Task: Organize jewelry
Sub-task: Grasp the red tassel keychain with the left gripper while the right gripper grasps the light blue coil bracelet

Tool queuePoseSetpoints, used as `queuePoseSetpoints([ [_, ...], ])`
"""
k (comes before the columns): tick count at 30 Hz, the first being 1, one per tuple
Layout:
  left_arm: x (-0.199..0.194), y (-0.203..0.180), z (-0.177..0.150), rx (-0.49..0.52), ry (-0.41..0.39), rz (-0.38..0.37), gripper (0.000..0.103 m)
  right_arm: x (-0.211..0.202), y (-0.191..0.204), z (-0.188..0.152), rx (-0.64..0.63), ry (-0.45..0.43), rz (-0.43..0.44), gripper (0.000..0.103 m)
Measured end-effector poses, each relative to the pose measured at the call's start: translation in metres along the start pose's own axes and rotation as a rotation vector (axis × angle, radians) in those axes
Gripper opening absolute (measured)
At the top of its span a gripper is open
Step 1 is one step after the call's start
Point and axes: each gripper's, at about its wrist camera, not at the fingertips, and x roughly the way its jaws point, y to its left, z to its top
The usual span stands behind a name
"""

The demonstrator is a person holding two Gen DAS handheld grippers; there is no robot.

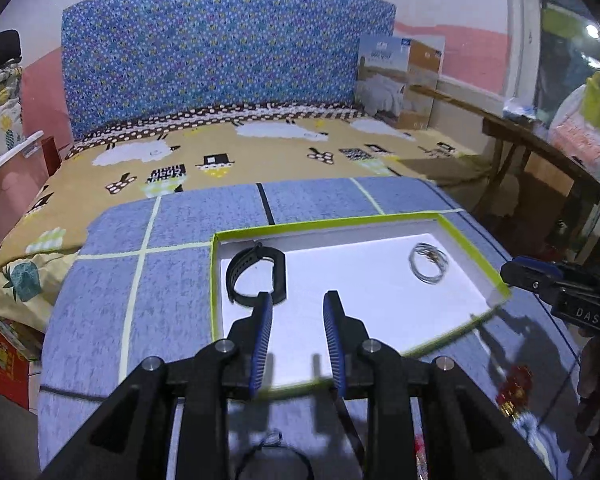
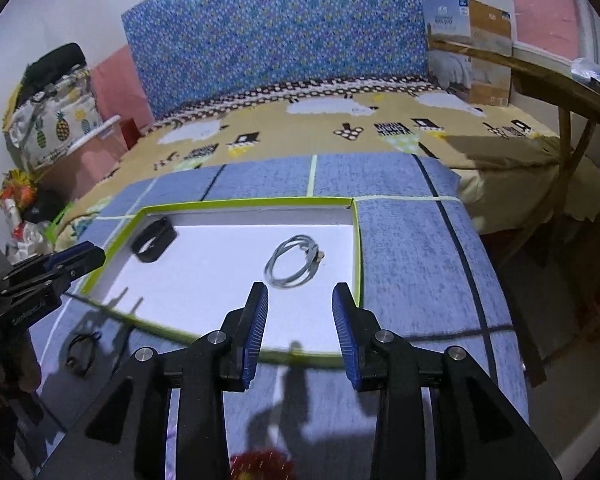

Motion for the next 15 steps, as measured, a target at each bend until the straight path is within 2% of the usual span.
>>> queuePoseSetpoints([
  [8, -0.045, -0.003, -0.034, 0.018, -0.058, -0.017, 0.028, -0.036, 0.013, -0.037, -0.026, -0.028, 0.030, 0.034],
  [15, -0.069, -0.002, -0.065, 0.008, -0.058, -0.040, 0.028, -0.061, 0.020, -0.068, -0.022, -0.038, 0.032, 0.034],
])
